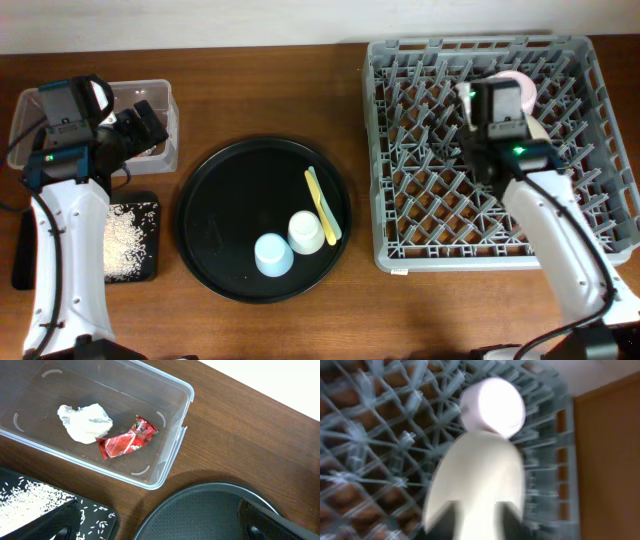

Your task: Sort waste into correct bins and load items into the dishwasher rack

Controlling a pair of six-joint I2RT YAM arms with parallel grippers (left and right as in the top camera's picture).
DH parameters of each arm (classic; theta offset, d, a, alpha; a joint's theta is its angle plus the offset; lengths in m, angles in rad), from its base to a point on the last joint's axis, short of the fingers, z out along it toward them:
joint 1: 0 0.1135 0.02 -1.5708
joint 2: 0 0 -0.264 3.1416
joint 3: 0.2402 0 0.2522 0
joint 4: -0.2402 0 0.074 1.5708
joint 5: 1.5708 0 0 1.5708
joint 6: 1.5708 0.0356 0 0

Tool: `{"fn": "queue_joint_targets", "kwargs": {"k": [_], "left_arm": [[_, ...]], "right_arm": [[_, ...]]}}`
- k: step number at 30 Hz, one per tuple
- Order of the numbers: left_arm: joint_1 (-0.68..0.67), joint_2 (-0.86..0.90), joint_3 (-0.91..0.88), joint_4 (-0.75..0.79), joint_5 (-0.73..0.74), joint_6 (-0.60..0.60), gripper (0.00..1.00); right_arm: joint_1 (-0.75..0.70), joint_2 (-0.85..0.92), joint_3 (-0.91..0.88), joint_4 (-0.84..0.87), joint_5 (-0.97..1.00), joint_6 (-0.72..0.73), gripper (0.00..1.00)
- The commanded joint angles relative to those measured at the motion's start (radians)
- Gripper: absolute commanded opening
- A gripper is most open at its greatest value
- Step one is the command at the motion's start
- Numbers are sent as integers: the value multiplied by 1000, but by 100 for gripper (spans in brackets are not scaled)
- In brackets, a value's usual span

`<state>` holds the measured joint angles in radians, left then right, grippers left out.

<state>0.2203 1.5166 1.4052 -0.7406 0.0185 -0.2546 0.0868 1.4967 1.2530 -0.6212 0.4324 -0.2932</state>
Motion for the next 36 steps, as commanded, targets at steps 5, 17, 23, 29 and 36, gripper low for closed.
{"fn": "queue_joint_targets", "kwargs": {"k": [5,17,23,29,36], "left_arm": [[3,-4,13,2,0,1,99],[3,-4,13,2,0,1,99],[3,-4,13,2,0,1,99],[3,-4,13,2,0,1,99],[3,-4,13,2,0,1,99]], "right_arm": [[-293,22,41,-102,-535,357,4],[-296,228,57,-150,-635,327,4],[-305,68,176,-271,-475,309,4],[-306,162,65,-262,-285,354,4],[-305,192,82,-268,-245,354,4]]}}
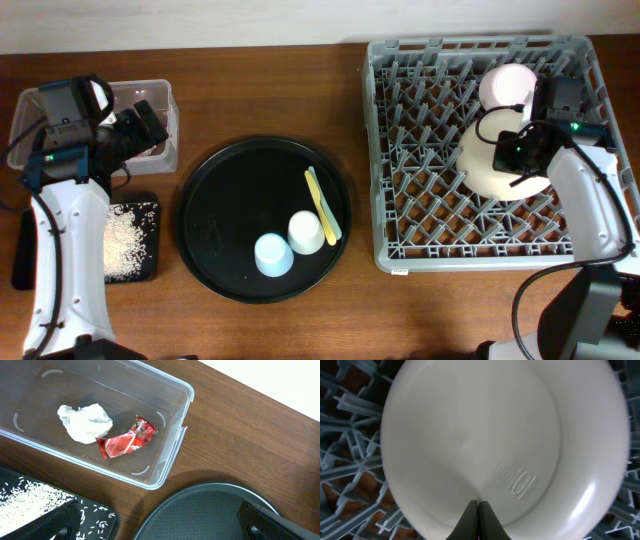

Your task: Sort waste into correct bins and load items into the dishwasher rack

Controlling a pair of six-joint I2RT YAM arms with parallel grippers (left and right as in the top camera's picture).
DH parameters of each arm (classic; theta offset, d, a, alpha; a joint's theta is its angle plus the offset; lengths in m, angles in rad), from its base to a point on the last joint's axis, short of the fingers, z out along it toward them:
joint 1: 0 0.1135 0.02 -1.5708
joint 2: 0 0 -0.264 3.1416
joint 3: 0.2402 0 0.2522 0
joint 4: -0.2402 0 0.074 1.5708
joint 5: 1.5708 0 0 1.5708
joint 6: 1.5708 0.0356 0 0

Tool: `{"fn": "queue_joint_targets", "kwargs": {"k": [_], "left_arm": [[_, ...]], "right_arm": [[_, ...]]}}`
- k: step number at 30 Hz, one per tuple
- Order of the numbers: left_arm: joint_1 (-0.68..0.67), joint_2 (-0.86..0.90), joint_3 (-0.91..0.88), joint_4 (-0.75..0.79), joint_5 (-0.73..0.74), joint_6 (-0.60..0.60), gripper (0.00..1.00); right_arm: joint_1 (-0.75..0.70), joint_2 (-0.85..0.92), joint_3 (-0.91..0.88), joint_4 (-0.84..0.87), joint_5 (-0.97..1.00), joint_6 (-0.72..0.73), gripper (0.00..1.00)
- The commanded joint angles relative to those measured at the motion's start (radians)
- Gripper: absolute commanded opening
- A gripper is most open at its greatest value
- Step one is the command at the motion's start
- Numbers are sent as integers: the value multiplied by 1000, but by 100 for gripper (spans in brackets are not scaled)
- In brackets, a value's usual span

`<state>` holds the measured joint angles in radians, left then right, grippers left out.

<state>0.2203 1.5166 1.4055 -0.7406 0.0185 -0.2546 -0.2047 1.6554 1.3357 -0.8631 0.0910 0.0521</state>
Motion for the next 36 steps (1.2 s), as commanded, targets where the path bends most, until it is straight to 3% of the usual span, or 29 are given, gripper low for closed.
{"fn": "queue_joint_targets", "kwargs": {"k": [1,5,12,21,23,25,27,28,32,36], "left_arm": [[3,-4,13,2,0,1,99],[3,-4,13,2,0,1,99],[3,-4,13,2,0,1,99],[3,-4,13,2,0,1,99],[3,-4,13,2,0,1,99],[3,-4,13,2,0,1,99],[3,-4,13,2,0,1,99],[3,-4,13,2,0,1,99],[3,-4,13,2,0,1,99],[3,-4,13,2,0,1,99]], "right_arm": [[-14,22,36,-46,65,8,4],[-14,-6,129,-84,45,-18,4],[-106,73,59,-83,51,-14,4],[-137,-76,195,-139,-106,-21,4],[-137,-122,247,-183,-121,-21,24],[-137,-167,275,-205,-142,-20,51],[-137,-213,275,-223,-209,-21,62],[-137,-227,275,-240,-262,-21,72],[-135,-229,275,-361,-438,-39,75],[-73,-229,275,-455,-611,-188,78]]}}
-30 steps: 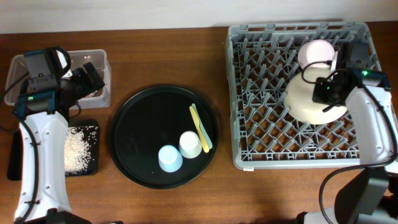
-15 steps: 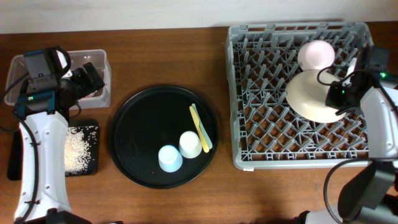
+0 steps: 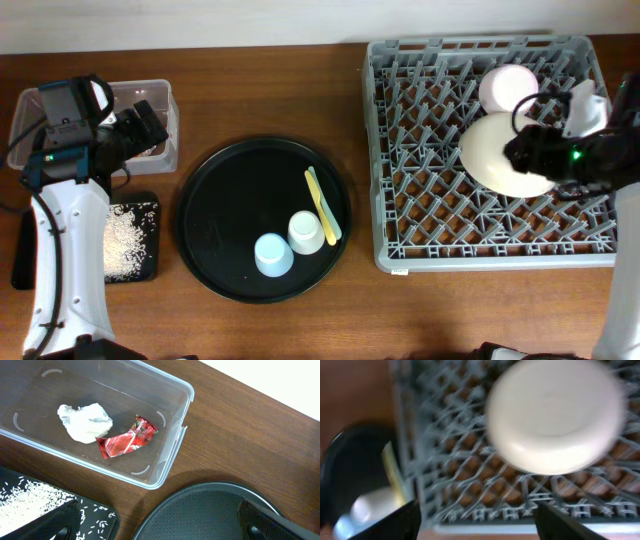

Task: Sort waste into correct bins and load items into the dishwasher rack
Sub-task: 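Reach the right gripper to the white cup on the tray and grasp it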

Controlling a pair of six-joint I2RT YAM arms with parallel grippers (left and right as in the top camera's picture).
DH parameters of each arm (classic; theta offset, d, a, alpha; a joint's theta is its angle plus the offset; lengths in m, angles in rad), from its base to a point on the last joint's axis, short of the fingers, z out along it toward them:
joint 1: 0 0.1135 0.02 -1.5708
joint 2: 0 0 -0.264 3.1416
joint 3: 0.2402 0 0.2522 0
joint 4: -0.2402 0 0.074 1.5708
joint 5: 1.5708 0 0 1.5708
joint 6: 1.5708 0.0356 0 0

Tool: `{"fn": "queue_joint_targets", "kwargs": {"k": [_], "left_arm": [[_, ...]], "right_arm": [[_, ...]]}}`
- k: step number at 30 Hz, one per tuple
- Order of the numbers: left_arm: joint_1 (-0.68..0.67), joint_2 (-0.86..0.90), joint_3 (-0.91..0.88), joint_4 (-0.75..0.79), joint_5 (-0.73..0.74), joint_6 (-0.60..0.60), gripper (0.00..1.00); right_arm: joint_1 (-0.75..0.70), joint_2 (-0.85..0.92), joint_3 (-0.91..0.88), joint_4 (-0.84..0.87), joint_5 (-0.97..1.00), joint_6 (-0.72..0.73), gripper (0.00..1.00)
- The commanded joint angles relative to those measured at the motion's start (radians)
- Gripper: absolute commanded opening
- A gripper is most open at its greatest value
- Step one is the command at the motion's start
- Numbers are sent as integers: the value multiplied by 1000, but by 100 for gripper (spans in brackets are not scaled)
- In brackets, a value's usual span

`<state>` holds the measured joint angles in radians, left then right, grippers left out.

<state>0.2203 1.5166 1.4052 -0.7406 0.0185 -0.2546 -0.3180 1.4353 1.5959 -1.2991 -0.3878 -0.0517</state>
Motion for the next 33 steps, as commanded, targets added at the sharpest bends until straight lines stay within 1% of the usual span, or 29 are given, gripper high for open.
{"fn": "queue_joint_targets", "kwargs": {"k": [1,4,6,9,12,13,14,15,17,19,22,27,30,32,33], "left_arm": [[3,-4,13,2,0,1,99],[3,-4,13,2,0,1,99],[3,-4,13,2,0,1,99],[3,-4,13,2,0,1,99],[3,-4,13,2,0,1,99],[3,-4,13,2,0,1,100],[3,-4,13,2,0,1,99],[3,-4,13,2,0,1,99],[3,-4,13,2,0,1,99],[3,-4,13,2,0,1,99],[3,-4,13,2,0,1,99],[3,-4,13,2,0,1,99],[3,-4,13,2,0,1,99],[3,-4,13,2,0,1,99],[3,-4,13,2,0,1,99]], "right_arm": [[95,-8,14,-42,-132,-115,80],[233,3,11,-60,-132,-150,85],[345,20,11,-59,-132,-155,86],[574,82,11,-30,-119,-154,90],[777,189,11,-20,-16,-155,91],[819,217,11,-13,20,-155,91],[895,267,10,7,97,-154,92],[933,294,11,23,124,-154,96],[1015,361,11,74,139,-154,99],[1059,409,11,127,146,-154,100],[1084,476,10,200,232,-150,100],[1084,484,6,253,243,-124,100],[1084,485,-51,340,242,-124,100],[1084,485,-79,353,242,-123,94],[1084,485,-91,359,243,-124,94]]}}
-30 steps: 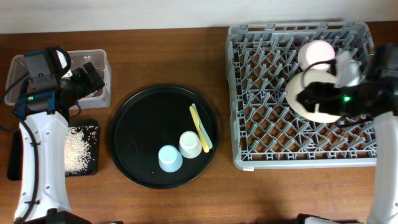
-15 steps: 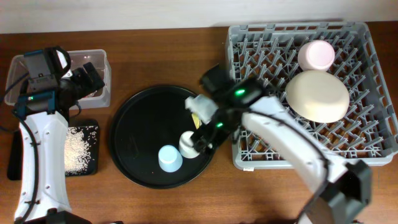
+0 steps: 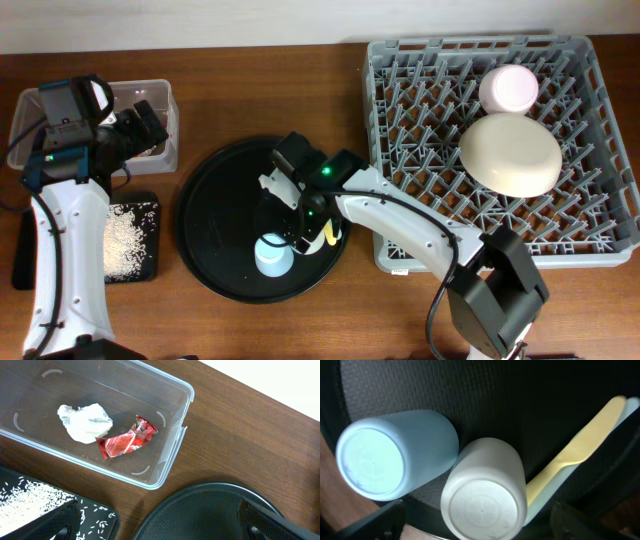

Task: Sort waste into correct bins and load items into the dishwasher rack
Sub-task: 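Reach the right gripper to the white cup on the tray and grasp it, then lift the white cup with the right gripper and carry it to the rack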

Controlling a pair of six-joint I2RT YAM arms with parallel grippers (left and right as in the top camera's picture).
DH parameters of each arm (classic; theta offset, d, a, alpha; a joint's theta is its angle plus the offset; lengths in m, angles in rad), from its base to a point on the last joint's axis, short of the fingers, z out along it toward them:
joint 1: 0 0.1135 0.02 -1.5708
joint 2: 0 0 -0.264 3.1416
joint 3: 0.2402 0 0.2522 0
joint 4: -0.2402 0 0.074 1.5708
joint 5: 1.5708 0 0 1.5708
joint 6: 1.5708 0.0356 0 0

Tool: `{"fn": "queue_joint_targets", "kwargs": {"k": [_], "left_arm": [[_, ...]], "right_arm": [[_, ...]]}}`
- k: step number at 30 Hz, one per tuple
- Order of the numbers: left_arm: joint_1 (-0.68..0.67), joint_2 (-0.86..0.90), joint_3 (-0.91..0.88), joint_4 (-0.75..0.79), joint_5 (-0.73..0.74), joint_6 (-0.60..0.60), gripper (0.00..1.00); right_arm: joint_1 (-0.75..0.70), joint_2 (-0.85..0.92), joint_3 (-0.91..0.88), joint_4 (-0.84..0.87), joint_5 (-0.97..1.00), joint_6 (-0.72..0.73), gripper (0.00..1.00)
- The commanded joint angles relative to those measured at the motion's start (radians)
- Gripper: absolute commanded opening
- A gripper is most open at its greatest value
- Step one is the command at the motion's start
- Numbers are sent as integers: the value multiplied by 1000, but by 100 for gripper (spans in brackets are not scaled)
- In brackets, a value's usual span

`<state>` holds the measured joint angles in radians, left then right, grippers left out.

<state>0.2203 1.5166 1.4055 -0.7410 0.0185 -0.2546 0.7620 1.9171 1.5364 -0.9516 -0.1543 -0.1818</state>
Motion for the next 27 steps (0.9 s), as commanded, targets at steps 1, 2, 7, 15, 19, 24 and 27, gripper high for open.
{"fn": "queue_joint_targets", "kwargs": {"k": [1,2,7,15,19,24,27], "left_arm": [[3,-4,13,2,0,1,99],[3,-4,13,2,0,1,99],[3,-4,13,2,0,1,99],[3,-4,13,2,0,1,99],[3,-4,13,2,0,1,99],[3,-4,13,2,0,1,99],[3,-4,13,2,0,1,99]], "right_arm": [[4,3,-48,25,9,6,93],[3,3,-64,38,9,6,93],[4,3,-126,138,9,7,94],[4,3,-174,190,9,7,88],[4,4,-174,190,9,7,77],[4,3,-174,189,8,7,64],[3,2,-141,162,3,7,52]]}}
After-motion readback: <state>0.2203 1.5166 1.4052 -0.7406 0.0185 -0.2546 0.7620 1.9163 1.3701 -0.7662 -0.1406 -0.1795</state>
